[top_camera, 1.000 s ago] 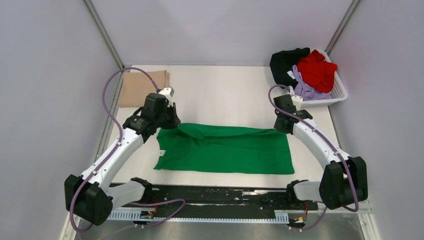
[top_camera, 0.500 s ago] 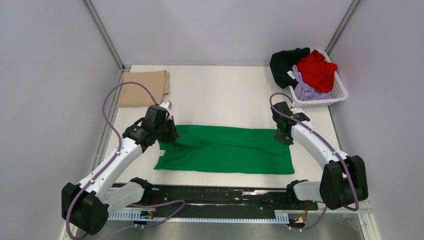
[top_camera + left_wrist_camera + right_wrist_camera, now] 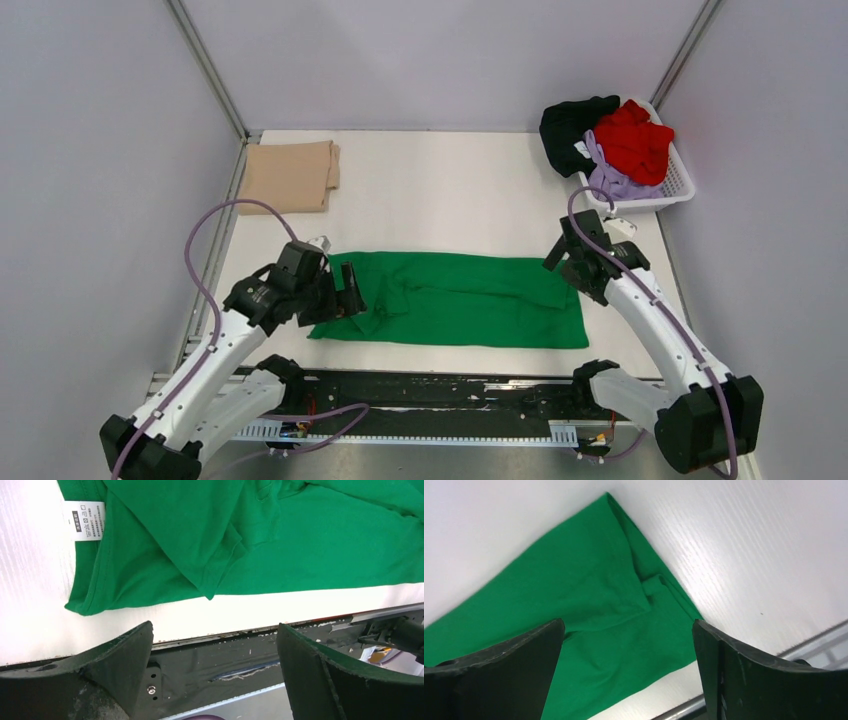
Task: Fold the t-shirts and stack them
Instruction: Fold the other side of the tshirt into a rectangle
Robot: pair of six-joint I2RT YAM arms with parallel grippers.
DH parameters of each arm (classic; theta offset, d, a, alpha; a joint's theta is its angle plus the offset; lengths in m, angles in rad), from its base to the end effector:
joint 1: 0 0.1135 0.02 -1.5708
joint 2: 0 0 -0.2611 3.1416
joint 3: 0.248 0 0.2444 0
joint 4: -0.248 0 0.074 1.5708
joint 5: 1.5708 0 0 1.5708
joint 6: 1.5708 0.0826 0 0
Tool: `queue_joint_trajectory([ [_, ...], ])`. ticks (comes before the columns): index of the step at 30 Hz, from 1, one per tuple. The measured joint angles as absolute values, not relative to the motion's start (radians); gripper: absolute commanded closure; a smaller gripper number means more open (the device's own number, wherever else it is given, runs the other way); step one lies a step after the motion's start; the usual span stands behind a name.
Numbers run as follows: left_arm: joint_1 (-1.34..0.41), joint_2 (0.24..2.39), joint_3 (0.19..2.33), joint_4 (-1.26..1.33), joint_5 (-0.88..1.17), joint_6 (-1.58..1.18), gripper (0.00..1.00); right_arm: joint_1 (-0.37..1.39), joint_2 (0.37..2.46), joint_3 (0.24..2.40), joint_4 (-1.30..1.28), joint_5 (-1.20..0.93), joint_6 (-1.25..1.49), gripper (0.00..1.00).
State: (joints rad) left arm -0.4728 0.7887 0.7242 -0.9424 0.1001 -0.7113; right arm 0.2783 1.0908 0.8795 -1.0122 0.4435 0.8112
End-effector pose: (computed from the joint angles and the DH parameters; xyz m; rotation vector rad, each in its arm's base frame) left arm 0.1385 -0.0801 0.2113 -0.2798 2.6618 -0.5439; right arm 0.1965 0.0193 0.2143 0.7861 2.4883 -0.2658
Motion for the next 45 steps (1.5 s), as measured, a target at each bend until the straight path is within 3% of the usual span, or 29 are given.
queue_joint_trajectory([
  [7,-0.473,0.969,0.736,-0.737,0.127,-0.74,0.0,0.278,0.98,0.806,-0.769,0.17,0.715,0.0],
  [12,-0.468,1.171,0.75,-0.62,0.13,-0.777,0.0,0.3,1.061,0.747,-0.553,-0.197,0.641,0.0],
  [16,-0.46,1.201,0.748,-0.64,0.1,-0.792,0.02,0.402,1.161,0.747,-0.459,-0.302,0.613,0.01],
  [19,-0.456,1.129,0.722,-0.672,0.069,-0.805,0.1,0.499,1.243,0.749,-0.397,-0.336,0.612,0.07],
  [22,-0.456,1.01,0.665,-0.696,0.061,-0.823,0.24,0.596,1.341,0.769,-0.336,-0.353,0.621,0.24],
  [26,-0.456,0.945,0.6,-0.706,0.073,-0.846,0.38,0.699,1.47,0.836,-0.276,-0.369,0.637,0.39],
  [34,-0.456,0.997,0.541,-0.685,0.096,-0.875,0.49,0.841,1.689,0.992,-0.208,-0.392,0.652,0.45],
  [45,-0.456,1.114,0.535,-0.574,0.103,-0.893,0.69,0.854,1.877,1.114,-0.205,-0.401,0.653,0.55],
])
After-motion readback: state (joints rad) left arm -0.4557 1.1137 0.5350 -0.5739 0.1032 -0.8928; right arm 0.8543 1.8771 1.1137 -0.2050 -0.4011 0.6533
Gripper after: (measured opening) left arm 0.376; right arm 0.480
